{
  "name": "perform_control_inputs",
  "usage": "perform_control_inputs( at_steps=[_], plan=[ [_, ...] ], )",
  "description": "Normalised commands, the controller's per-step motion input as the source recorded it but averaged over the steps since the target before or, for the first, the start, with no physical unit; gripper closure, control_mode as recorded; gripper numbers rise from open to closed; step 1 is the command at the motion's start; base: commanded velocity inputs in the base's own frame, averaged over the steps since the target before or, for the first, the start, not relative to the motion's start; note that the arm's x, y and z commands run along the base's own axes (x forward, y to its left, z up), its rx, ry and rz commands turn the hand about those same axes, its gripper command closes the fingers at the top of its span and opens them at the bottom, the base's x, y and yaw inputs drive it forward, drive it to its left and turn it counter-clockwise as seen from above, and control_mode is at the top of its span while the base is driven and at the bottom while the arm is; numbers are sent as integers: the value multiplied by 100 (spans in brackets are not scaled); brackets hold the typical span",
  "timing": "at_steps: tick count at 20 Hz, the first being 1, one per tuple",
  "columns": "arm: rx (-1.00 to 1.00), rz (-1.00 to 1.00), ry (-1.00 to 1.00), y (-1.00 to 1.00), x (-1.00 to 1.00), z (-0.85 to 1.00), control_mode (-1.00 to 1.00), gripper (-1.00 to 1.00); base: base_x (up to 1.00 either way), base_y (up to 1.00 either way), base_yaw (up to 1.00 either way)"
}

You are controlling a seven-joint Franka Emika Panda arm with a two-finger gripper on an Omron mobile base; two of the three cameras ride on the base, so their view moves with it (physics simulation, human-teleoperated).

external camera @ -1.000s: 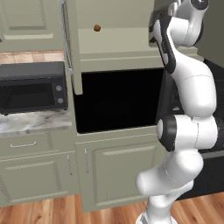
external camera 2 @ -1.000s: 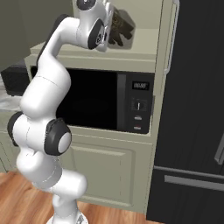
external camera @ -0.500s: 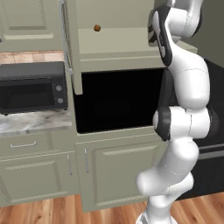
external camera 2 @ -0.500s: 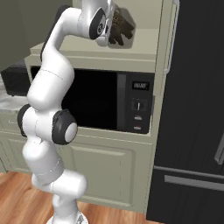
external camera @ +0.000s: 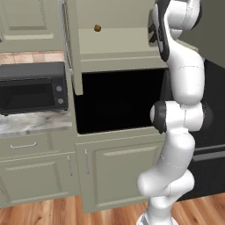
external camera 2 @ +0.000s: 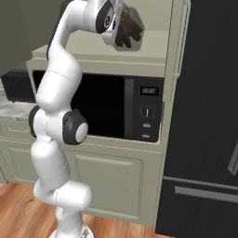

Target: Pick the jar and jar from the dining table and place them in the open cabinet. Close the cabinet after placing the objects.

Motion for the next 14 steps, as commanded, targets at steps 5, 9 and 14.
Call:
perform_control_inputs(
  at_steps=[5,9,14],
  plan=[
    [0,0,0,0,0,-3,-100,-100,0,0,0],
    [2,0,-7,0,0,1,-100,-100,0,0,0],
    [0,0,-20,0,0,9,-100,-100,0,0,0]
  ],
)
